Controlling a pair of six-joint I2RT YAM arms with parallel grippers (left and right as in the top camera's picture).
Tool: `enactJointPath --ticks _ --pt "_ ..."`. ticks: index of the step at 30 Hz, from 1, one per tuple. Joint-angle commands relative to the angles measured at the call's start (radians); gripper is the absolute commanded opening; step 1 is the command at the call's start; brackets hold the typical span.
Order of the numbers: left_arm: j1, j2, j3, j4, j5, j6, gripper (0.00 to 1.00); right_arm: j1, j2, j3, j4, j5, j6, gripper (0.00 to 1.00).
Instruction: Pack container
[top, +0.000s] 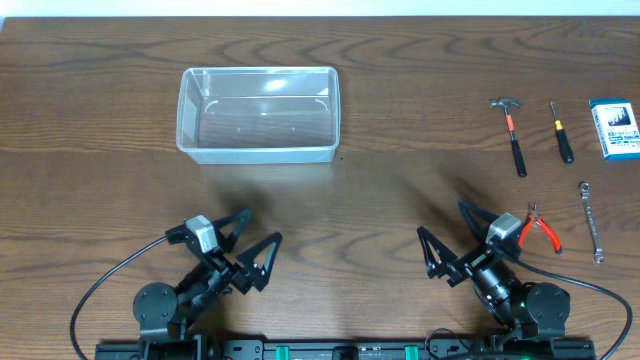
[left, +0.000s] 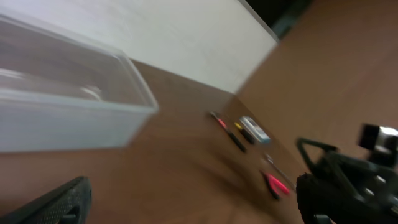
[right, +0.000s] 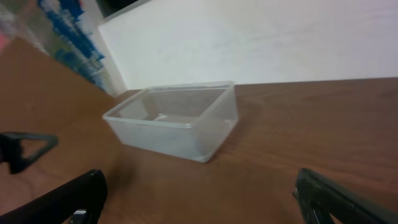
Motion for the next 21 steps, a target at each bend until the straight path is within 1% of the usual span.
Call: enactJointPath --ticks 1,4,6,8,9,11,13,15,16,18,21 --pt "0.005 0.054 0.002 0.001 0.133 -0.014 0.98 0.006 -0.006 0.01 0.017 -0.039 0.023 0.99" --pt "0.006 0.158 0.043 0.001 0.123 0.061 0.98 0.006 -0.004 0.051 0.011 -0.023 -0.049 0.99" --pt "0.014 0.242 0.095 -0.007 0.105 0.113 0.98 0.006 0.011 0.094 -0.046 0.027 -0.05 0.99" --pt "0.027 0.34 0.177 -0.06 0.084 0.187 0.98 0.006 0.039 0.142 -0.119 0.072 -0.073 0.99" --pt "0.034 0.387 0.222 -0.102 0.069 0.229 0.98 0.006 0.061 0.169 -0.157 0.087 -0.098 0.99" --pt "0.042 0.491 0.339 -0.232 0.021 0.337 0.98 0.006 0.114 0.226 -0.223 0.114 -0.13 0.99" --pt "0.043 0.592 0.476 -0.388 -0.068 0.434 0.98 0.006 0.177 0.29 -0.279 0.13 -0.132 0.99" --pt "0.043 0.678 0.609 -0.498 -0.144 0.489 0.98 0.006 0.245 0.36 -0.331 0.125 -0.132 0.99" --pt "0.043 0.71 0.663 -0.52 -0.163 0.506 0.98 0.006 0.278 0.401 -0.361 0.094 -0.132 0.99" --pt "0.043 0.765 0.756 -0.506 -0.177 0.518 0.98 0.006 0.329 0.472 -0.391 0.002 -0.133 0.99" --pt "0.043 0.801 0.822 -0.431 -0.174 0.507 0.98 0.006 0.37 0.538 -0.382 -0.043 -0.13 0.99"
